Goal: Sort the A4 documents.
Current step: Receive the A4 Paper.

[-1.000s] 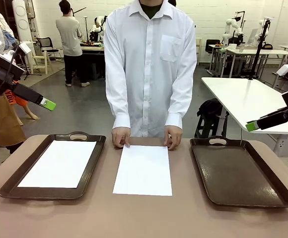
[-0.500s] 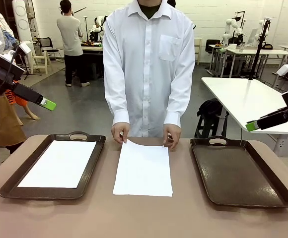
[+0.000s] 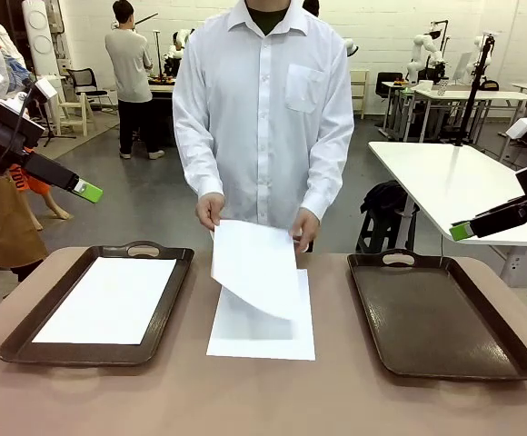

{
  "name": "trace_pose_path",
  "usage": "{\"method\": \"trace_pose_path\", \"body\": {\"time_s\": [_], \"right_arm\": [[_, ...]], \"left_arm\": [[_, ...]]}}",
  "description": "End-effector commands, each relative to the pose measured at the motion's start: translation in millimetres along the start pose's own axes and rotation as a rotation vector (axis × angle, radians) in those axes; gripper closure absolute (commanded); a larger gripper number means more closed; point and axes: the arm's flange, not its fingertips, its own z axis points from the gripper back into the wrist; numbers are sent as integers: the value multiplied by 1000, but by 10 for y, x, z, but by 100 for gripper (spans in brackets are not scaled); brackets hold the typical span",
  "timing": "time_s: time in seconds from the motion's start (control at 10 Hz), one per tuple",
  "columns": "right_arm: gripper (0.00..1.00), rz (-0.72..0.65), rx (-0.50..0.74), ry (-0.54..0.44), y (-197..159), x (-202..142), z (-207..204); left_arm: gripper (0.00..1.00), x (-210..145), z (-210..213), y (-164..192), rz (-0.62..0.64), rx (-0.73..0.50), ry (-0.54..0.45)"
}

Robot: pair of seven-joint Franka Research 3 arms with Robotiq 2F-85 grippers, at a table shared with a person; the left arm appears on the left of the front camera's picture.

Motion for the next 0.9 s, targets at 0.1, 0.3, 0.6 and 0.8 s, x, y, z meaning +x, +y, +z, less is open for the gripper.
{"method": "trace_pose_path", "body": {"time_s": [0.1,0.3,0.6,0.8], "right_arm": [[0,-1,2,1,-1,-3,-6],[0,-1,2,1,-1,-3,-6],[0,-1,2,1,-1,-3,-6],[0,-1,2,1,-1,-3,-6]], "left_arm": [[0,-13,13,-2,-9,-10,-7],[0,-13,13,-2,-9,-10,-7],[0,-13,13,-2,-9,-10,-7],[0,-13,13,-2,-9,-10,-7]]}}
